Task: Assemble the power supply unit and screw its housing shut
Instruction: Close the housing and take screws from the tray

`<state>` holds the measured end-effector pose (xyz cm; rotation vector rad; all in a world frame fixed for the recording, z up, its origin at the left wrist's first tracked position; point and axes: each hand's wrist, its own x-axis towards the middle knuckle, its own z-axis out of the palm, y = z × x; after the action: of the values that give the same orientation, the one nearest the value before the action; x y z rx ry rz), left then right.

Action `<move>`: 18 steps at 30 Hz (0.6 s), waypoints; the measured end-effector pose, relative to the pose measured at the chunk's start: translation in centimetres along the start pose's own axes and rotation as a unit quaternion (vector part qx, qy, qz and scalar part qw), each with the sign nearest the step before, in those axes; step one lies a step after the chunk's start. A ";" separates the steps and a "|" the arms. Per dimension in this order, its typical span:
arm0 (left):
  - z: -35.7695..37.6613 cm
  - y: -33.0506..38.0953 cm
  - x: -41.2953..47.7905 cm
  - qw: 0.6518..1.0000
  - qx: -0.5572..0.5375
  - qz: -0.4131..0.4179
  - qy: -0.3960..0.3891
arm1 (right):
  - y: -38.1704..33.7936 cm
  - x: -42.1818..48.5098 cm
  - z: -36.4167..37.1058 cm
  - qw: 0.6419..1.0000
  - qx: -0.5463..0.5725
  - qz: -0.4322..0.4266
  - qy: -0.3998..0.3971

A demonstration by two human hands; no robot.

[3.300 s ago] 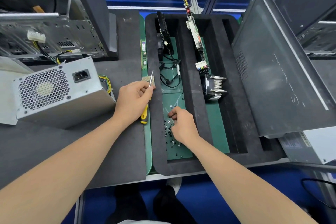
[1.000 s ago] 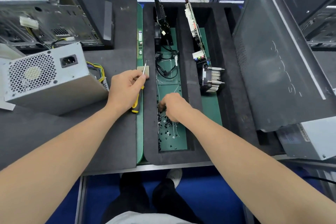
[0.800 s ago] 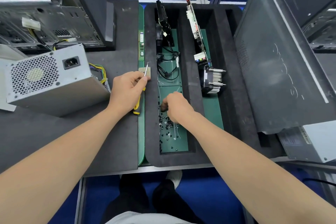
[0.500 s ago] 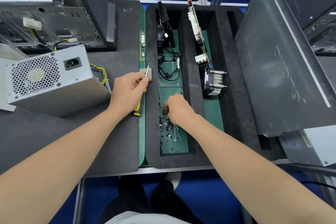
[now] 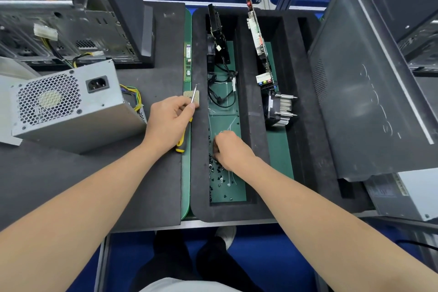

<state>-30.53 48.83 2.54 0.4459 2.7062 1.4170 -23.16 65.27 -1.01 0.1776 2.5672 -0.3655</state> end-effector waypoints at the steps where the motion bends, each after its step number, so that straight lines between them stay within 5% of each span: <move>1: 0.0 0.0 0.0 1.000 -0.002 0.001 0.001 | 0.0 -0.1 -0.2 1.000 0.008 0.008 -0.004; 9: 0.2 0.0 -0.1 0.999 -0.031 -0.004 -0.010 | -0.4 -1.4 -2.0 0.978 0.185 0.068 0.068; 18: -1.4 1.5 0.2 0.979 -0.169 -0.025 -0.111 | -1.1 -3.5 -6.9 0.843 0.513 0.042 0.157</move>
<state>-30.58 48.60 4.56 0.4740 2.2325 1.6580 -23.74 66.06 6.72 0.7758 2.3535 -1.7696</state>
